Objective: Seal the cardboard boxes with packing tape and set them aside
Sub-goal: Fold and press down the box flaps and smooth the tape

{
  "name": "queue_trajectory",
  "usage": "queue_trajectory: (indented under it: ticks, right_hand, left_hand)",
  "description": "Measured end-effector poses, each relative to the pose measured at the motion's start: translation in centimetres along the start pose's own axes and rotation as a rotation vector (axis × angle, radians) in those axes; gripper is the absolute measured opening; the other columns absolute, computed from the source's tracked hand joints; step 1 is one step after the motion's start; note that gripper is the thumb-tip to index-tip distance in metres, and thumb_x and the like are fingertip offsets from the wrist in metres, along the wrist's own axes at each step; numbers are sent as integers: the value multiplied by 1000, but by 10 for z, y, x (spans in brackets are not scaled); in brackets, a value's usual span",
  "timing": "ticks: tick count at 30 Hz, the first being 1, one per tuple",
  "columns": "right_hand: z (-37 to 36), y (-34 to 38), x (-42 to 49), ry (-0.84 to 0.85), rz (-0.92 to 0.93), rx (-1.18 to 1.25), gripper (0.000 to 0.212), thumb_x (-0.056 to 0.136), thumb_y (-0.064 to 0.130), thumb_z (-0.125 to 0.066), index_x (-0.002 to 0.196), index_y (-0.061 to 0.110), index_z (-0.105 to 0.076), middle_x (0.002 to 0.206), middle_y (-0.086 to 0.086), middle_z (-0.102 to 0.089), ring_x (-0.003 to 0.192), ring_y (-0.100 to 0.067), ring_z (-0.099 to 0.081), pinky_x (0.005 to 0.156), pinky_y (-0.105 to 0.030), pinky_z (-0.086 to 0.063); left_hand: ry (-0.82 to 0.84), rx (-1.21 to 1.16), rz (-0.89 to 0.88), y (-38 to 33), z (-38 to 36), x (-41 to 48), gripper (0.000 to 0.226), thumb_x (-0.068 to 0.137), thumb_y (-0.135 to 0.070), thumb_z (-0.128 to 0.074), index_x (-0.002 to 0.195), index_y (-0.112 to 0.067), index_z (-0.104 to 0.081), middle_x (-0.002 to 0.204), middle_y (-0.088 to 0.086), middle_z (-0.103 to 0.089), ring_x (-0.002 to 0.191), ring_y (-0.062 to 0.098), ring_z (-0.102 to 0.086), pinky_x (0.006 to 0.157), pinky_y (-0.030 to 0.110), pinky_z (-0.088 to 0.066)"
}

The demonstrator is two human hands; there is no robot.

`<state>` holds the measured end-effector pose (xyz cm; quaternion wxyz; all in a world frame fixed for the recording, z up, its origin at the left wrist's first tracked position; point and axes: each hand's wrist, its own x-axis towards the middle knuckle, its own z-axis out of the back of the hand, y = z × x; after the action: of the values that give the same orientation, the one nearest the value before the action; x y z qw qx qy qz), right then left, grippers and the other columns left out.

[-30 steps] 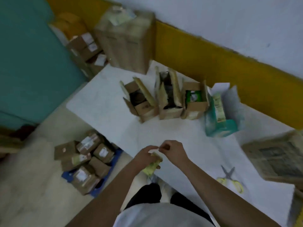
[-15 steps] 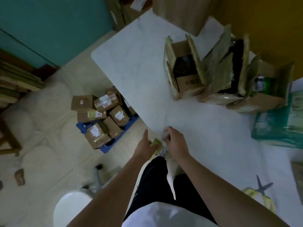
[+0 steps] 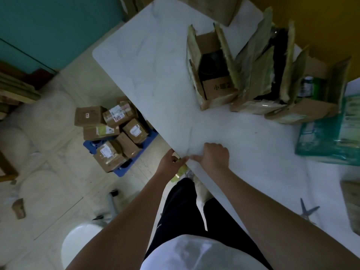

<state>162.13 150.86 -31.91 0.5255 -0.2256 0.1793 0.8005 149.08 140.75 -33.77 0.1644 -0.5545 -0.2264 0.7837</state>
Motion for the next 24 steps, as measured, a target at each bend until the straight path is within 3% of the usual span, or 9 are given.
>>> queue_trajectory:
  ticks: [3,5,7,9,11,15,19,22,24]
  right_hand:
    - [-9,2,-12,-62,-46,67,54,83,67,-57,99,16,-61,102,-5,-63,97,-23,-59,79,-35,-39]
    - [-9,-3,-27,-62,-22,114,43,91,56,-54,104,16,-59,105,-5,-61,97,-23,-58,80,-35,-40]
    - [-1,-19,-48,-116,12,202,36,95,47,-49,104,15,-60,104,-6,-60,95,-24,-58,81,-36,-41]
    - [12,-48,-71,-251,34,291,33,96,42,-47,97,14,-64,95,-5,-62,87,-25,-60,77,-36,-43]
    - [31,-89,-95,-441,8,340,33,94,42,-45,89,16,-67,86,-1,-63,78,-22,-60,71,-34,-43]
    - [78,-193,-159,-745,-188,365,33,96,37,-44,87,17,-69,86,1,-65,78,-20,-60,71,-33,-43]
    - [109,-296,-249,-1112,-475,270,25,96,21,-51,80,11,-68,79,-6,-64,76,-28,-59,71,-36,-39]
    - [109,-360,-297,-1162,-755,160,22,97,27,-50,95,15,-69,96,-6,-67,90,-30,-57,77,-38,-37]
    - [97,-390,-306,-1031,-802,184,38,98,41,-41,112,20,-70,118,-2,-67,109,-29,-56,88,-39,-39]
  left_hand:
    - [-113,154,64,-6,-3,1,90,77,-56,-73,147,-17,-32,96,6,-70,90,21,-65,84,40,-53]
    - [-299,425,136,-14,-7,-9,116,71,-66,-71,153,-13,-10,131,9,-55,122,28,-50,102,46,-40]
    - [-470,640,62,-32,-19,-29,109,76,-62,-69,153,-11,-11,144,15,-35,129,34,-36,103,45,-31]
    - [-529,697,-161,-61,-43,-46,87,83,-48,-65,149,-14,-21,138,15,-37,123,35,-37,101,45,-31]
    - [-475,702,-427,-93,-80,-58,67,85,-35,-63,142,-14,-35,128,13,-44,115,33,-42,97,46,-34]
    - [-249,782,-1062,-170,-178,-112,42,86,-19,-56,127,-13,-55,115,8,-55,106,31,-52,89,44,-41]
    - [33,802,-1619,-237,-266,-182,44,86,-18,-35,122,-15,-60,116,7,-57,109,28,-53,91,41,-46]
    - [147,864,-1825,-264,-323,-223,45,91,-20,-34,131,-17,-55,129,5,-56,121,23,-50,96,37,-44]
    - [195,987,-1867,-272,-356,-235,45,98,-23,-39,142,-19,-44,145,2,-46,135,21,-41,103,34,-39]
